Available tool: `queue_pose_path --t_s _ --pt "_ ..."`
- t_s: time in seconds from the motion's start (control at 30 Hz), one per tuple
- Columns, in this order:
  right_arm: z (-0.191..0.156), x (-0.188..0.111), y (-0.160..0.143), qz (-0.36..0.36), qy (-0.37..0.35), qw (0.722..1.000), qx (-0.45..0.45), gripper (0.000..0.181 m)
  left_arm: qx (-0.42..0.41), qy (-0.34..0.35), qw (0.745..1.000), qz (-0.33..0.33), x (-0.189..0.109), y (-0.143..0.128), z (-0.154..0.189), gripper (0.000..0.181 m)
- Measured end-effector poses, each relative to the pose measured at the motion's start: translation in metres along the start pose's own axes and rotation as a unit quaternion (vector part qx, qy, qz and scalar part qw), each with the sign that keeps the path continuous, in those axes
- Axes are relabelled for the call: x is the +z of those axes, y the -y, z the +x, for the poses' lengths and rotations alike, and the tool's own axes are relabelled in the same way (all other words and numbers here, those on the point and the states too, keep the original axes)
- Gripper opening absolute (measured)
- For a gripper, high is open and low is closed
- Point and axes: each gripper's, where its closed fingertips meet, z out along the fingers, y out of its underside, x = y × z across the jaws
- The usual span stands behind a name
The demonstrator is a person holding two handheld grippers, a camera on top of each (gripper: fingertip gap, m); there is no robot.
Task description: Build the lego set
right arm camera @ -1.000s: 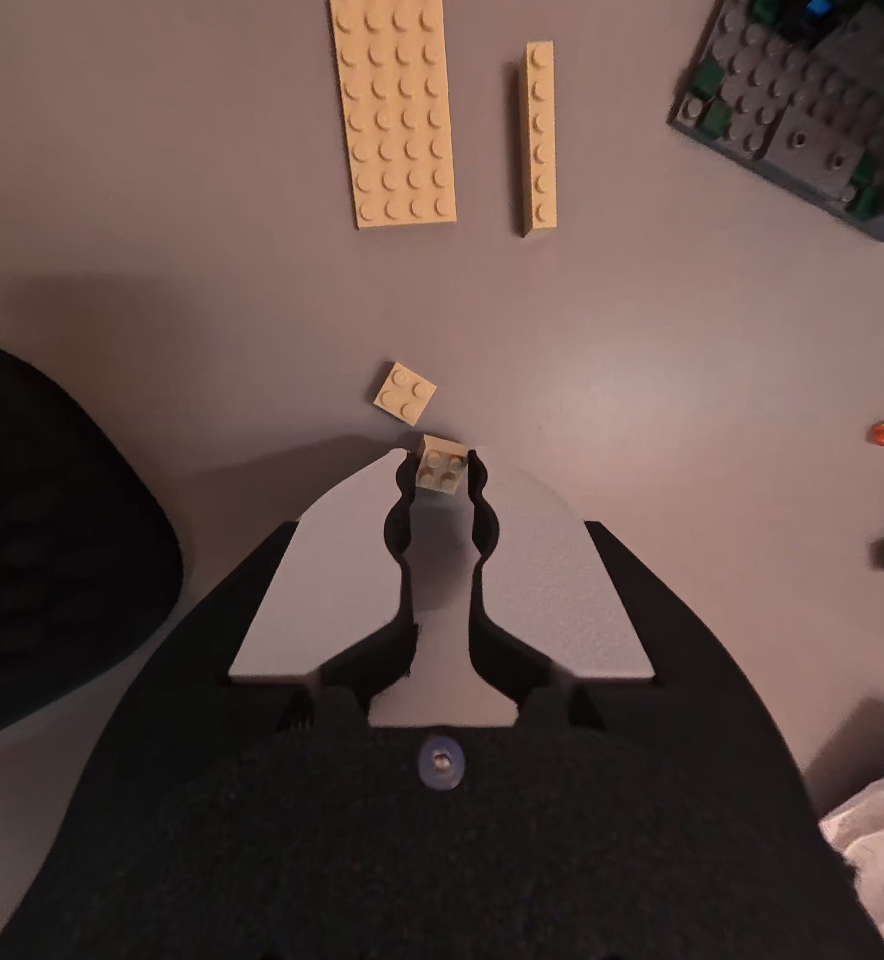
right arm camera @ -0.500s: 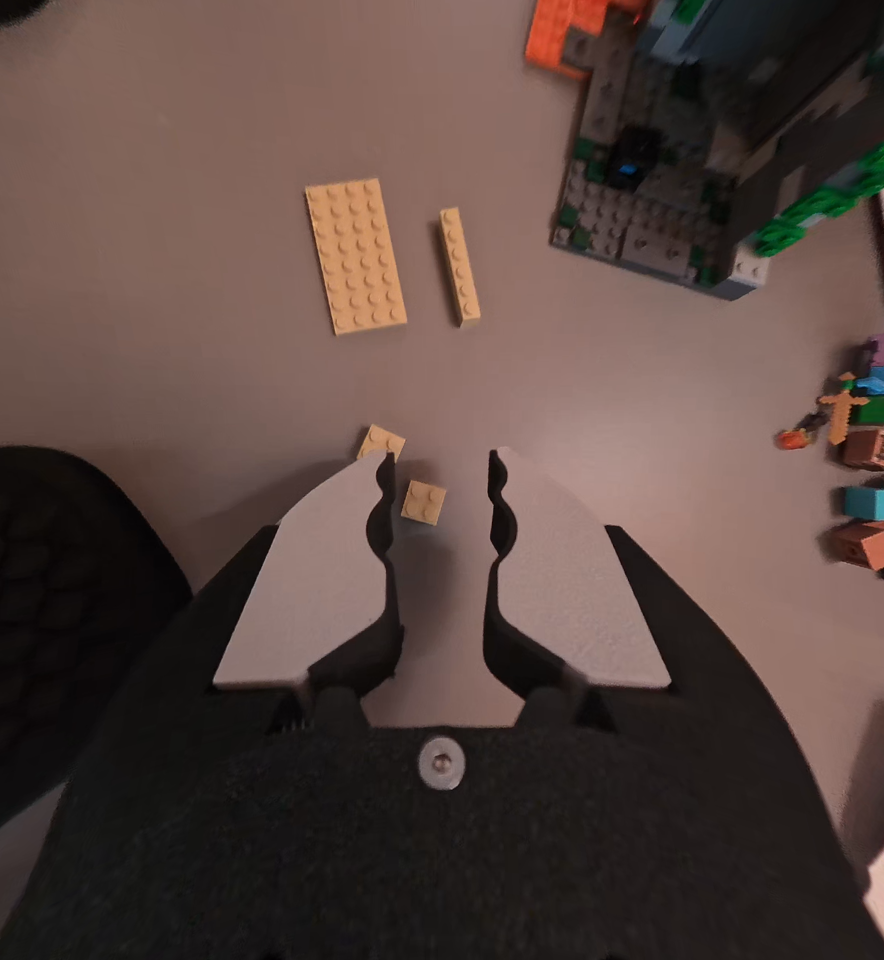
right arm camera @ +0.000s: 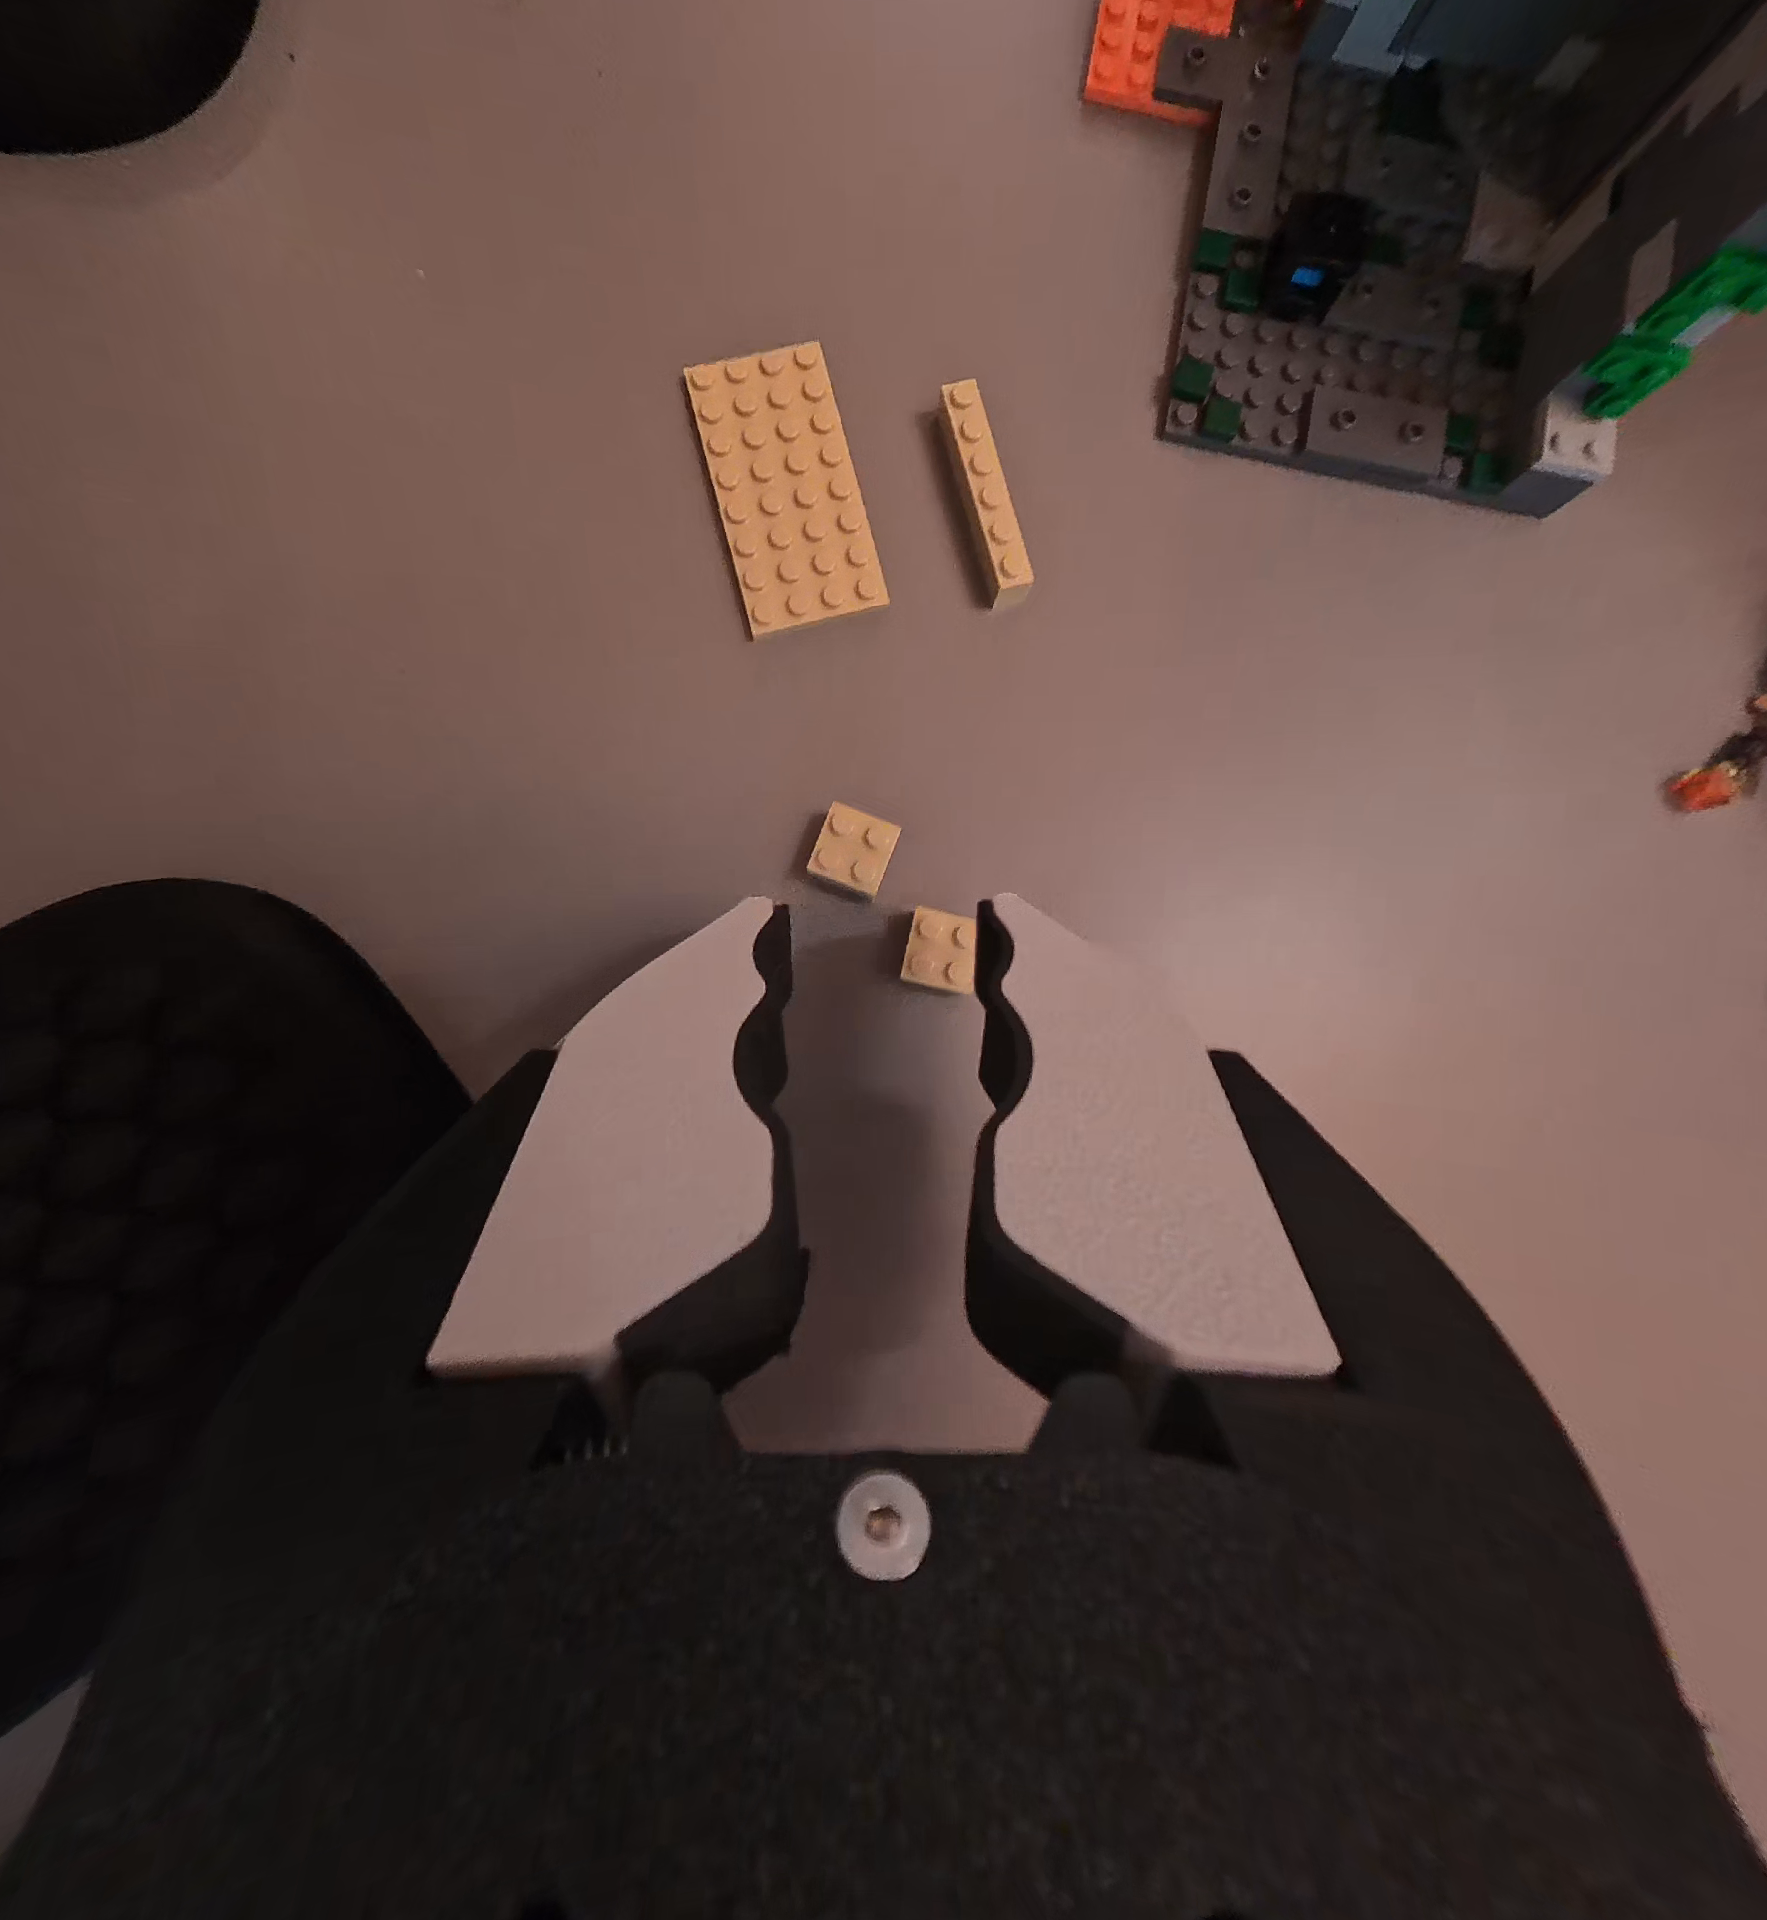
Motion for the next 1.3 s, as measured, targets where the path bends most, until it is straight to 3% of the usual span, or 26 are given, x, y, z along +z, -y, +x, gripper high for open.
queue_pose_path --t_s 0.33,0.53,0.7,0.8,0.93,1.07,1.17,1.3 --pt "-0.005 -0.004 -0.011 0.007 0.006 0.999 0.044 0.033 0.070 -0.050 0.993 -0.078 0.037 -0.021 -0.014 0.050" --pt "-0.006 0.005 -0.011 0.002 0.017 0.998 0.055 0.033 0.079 -0.121 0.984 -0.105 0.040 -0.023 -0.008 0.036" --pt "-0.006 0.011 -0.012 0.002 0.027 0.998 0.051 0.033 0.043 -0.132 0.986 -0.097 0.041 -0.020 -0.008 0.033" --pt "-0.005 0.008 -0.010 0.007 0.026 0.999 0.047 0.033 0.037 -0.097 0.993 -0.063 0.029 -0.011 -0.008 0.033" --pt "-0.002 0.003 -0.009 0.022 0.022 0.999 0.045 0.032 0.038 -0.027 0.999 0.014 -0.022 0.022 -0.008 0.034" --pt "-0.002 0.002 -0.004 0.043 0.019 0.998 0.040 0.032 0.084 0.015 0.992 0.090 -0.093 0.087 0.017 0.033" --pt "-0.006 0.003 0.000 0.057 0.020 0.998 0.034 0.032 0.135 -0.004 0.981 0.138 -0.129 0.144 0.058 0.033" --pt "-0.013 0.001 0.000 0.067 0.020 0.997 0.025 0.031 0.218 -0.067 0.961 0.156 -0.133 0.208 0.128 0.033"
